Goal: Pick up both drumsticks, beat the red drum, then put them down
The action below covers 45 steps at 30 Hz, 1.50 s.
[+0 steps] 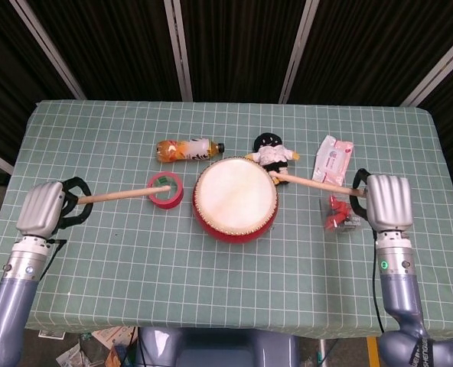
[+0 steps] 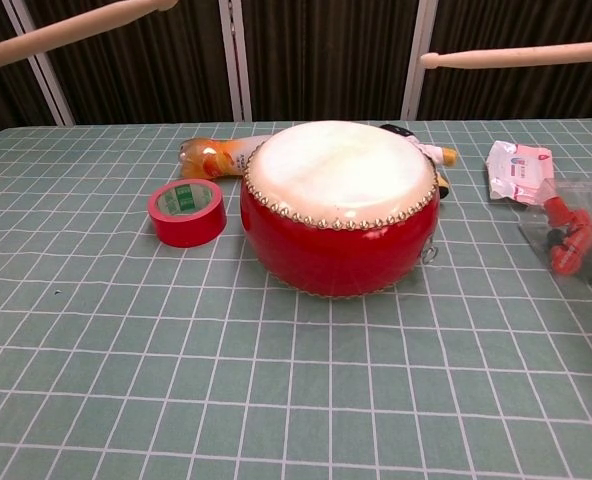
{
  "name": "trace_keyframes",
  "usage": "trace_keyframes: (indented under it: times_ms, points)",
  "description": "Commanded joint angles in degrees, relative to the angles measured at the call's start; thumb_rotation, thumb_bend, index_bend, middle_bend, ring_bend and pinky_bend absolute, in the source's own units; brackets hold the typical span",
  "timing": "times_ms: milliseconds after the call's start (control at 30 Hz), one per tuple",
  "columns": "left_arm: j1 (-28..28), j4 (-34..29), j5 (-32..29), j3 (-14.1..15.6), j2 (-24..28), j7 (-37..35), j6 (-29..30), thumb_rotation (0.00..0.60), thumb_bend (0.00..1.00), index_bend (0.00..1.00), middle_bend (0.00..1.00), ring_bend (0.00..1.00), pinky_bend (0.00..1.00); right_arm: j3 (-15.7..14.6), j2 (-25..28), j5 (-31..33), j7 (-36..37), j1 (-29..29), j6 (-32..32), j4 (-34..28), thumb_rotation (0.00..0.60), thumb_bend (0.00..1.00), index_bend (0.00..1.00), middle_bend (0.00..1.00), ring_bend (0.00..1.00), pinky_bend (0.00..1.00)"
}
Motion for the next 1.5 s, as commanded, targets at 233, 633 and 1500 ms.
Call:
trace_keyframes:
  times_ms: [233,633,1500]
  points:
    - [-11.2,1.9,-11.0,-6.6,-3.3,10.4,-3.8,0.6,0.56,0.77,1.0,1.0,1.0,-1.3,1.9,-4.4,6.2,-5.0,-0.9,-0.8,0.6,0.62,1.0,1.0,1.0,1.0]
    - [-25.1,7.7,-24.2,-9.9,-11.6,23.4,-3.4,0.6,0.57,0.77,1.0,1.0,1.0,0.6,2.9,-6.0,11.9,-7.7,-3.3,1.6,0.6,0.62,1.0,1.0,1.0,1.0]
    - [-48.1,25.7,-66.9,-5.0,-25.1,67.9,2.4,0.6,0.58,0.77,1.0,1.0,1.0,3.6,3.7,-3.9,15.5,-9.4,-9.3,5.0,0.6,0.62,1.0,1.0,1.0,1.0]
